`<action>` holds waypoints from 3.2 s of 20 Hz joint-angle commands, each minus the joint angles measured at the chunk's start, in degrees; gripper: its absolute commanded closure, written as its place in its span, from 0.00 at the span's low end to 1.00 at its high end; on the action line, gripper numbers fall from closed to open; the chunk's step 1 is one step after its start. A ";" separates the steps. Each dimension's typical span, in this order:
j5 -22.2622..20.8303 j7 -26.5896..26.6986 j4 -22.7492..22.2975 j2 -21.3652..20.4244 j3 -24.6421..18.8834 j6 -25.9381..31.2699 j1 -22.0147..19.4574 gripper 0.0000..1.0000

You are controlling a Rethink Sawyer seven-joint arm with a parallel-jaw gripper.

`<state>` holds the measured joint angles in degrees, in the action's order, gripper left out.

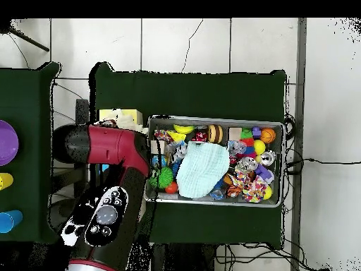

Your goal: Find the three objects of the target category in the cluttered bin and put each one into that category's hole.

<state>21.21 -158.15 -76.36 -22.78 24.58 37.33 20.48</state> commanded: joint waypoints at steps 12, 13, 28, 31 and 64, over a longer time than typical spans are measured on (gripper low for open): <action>-1.40 -7.70 -0.44 11.56 -2.44 -8.84 -2.95 1.00; -1.28 -8.28 0.16 12.15 -2.01 -8.70 -2.67 1.00; -0.50 -7.97 -0.69 15.86 -2.80 -15.64 -3.28 1.00; -0.31 -8.40 -0.77 16.07 -2.66 -15.91 -3.28 1.00; -0.30 -6.59 -2.02 15.14 -5.03 -15.94 -5.12 0.00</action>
<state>21.36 -158.15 -72.58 -15.06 24.37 26.49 20.71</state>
